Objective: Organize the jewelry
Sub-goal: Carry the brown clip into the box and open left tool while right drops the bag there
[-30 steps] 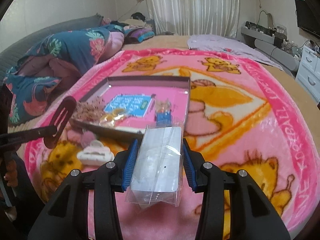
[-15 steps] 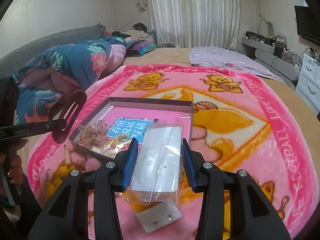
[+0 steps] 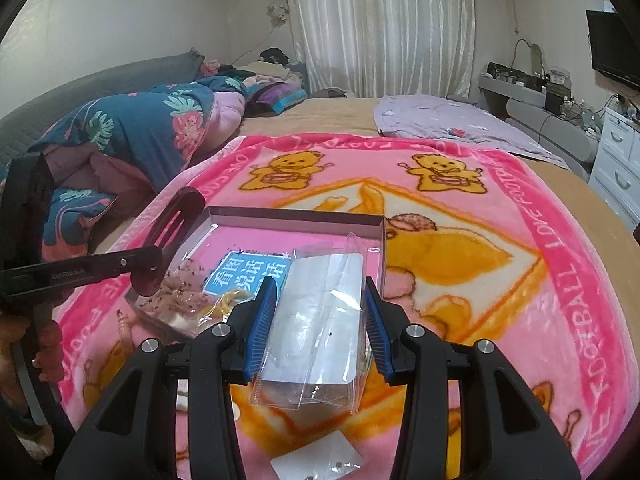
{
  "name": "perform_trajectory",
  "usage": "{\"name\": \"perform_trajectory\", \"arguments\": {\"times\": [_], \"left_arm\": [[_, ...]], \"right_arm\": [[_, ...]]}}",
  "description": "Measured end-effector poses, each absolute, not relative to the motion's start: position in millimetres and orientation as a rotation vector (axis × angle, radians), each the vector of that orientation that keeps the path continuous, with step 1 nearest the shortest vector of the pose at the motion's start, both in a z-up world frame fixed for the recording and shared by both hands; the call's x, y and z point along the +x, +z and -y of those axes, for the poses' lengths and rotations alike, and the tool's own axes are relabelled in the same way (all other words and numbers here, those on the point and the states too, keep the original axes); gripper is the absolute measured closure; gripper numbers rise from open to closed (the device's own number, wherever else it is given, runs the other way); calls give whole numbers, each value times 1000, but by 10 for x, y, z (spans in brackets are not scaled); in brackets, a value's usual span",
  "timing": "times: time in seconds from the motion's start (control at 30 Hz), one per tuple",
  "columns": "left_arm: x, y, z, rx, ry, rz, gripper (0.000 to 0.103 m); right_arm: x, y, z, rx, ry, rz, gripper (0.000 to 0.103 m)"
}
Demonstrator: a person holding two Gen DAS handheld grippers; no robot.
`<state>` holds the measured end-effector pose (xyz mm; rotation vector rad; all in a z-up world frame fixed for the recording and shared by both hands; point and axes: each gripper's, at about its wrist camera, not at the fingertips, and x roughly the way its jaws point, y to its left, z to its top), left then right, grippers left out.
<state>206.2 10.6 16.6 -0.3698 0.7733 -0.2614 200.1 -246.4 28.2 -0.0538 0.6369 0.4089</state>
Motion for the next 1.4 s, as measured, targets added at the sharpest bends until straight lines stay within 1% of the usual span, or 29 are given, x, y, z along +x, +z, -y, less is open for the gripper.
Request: {"name": "perform_trajectory", "arguments": {"times": [0.6,0.9,1.33,1.4], "left_arm": [[2390,-235,-253,-362,-212,-843,101],[2446,-285,-336,-336,-174,-842,100],[2375,-217,-446,-357,-156,-829,100],[2347,-189,-468,-360,-155,-824,98]], "right_arm": [[2390,161,2153,-87,419,-676,61],[2608,134,1974,-90,443,-690,61],[2594,-329,1816,-161,477,-803,61],[2589,-375,1789,-168,483,-817,61]]}}
